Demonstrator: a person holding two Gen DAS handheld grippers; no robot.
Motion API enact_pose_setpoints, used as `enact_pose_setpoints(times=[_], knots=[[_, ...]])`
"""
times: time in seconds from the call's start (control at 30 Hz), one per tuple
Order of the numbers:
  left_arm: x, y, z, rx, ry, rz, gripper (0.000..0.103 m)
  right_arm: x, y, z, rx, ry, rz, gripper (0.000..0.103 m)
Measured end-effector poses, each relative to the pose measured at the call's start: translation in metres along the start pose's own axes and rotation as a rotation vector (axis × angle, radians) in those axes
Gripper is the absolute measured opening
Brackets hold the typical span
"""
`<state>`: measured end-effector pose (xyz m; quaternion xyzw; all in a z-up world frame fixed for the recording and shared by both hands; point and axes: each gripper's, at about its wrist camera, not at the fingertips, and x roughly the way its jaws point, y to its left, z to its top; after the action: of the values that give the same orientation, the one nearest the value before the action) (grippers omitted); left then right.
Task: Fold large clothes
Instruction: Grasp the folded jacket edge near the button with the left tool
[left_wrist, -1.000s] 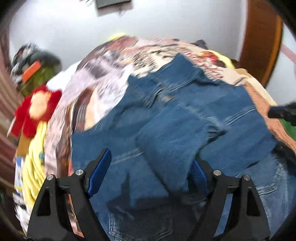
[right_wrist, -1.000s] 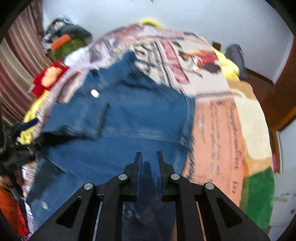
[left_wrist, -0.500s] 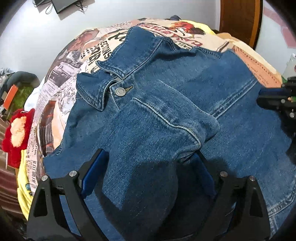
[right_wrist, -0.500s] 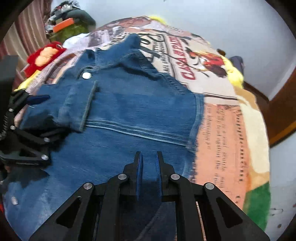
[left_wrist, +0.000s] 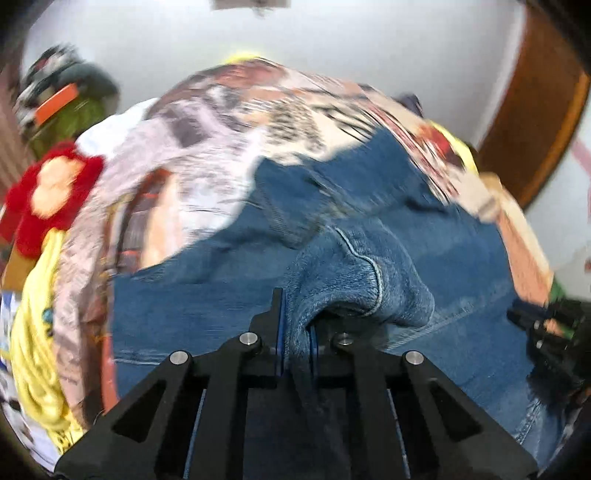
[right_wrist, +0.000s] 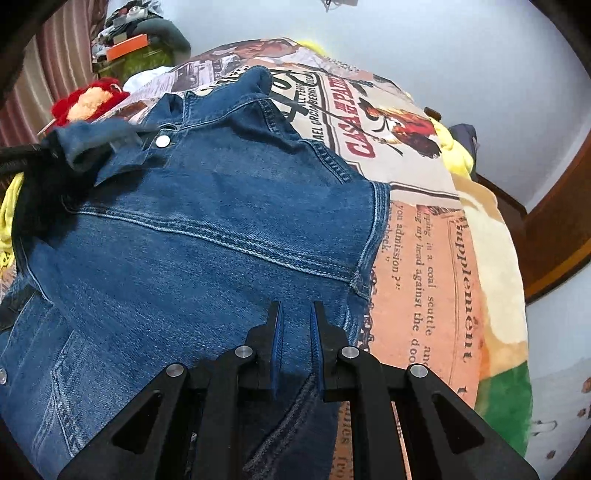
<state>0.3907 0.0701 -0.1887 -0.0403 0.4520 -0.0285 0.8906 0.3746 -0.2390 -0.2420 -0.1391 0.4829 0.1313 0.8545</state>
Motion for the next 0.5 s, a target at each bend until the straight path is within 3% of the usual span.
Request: enact_pose_setpoints(times=[0.13, 0.17, 0.4, 0.5], knots=[[-0.015, 0.042, -0.009, -0.089, -0.013, 0.013, 0.011, 0.002, 0.004, -0.002, -0.024, 0.012, -0.066, 0.009], [-0.016, 0.052, -0.014, -0.109, -0.005, 0.007, 0.018, 0.002, 0.003, -0.003, -0.025, 0.011, -0.070, 0.009], [0.005, 0.088, -0.067, -0.199, 0.124, -0.068, 0.024, 0.003, 0.001, 0.001, -0.002, 0.043, -0.075, 0.009], [0.010, 0.099, -0.087, -0.227, 0.147, -0.062, 0.034, 0.004, 0.006, 0.001, -0.026, 0.046, -0.101, 0.009]])
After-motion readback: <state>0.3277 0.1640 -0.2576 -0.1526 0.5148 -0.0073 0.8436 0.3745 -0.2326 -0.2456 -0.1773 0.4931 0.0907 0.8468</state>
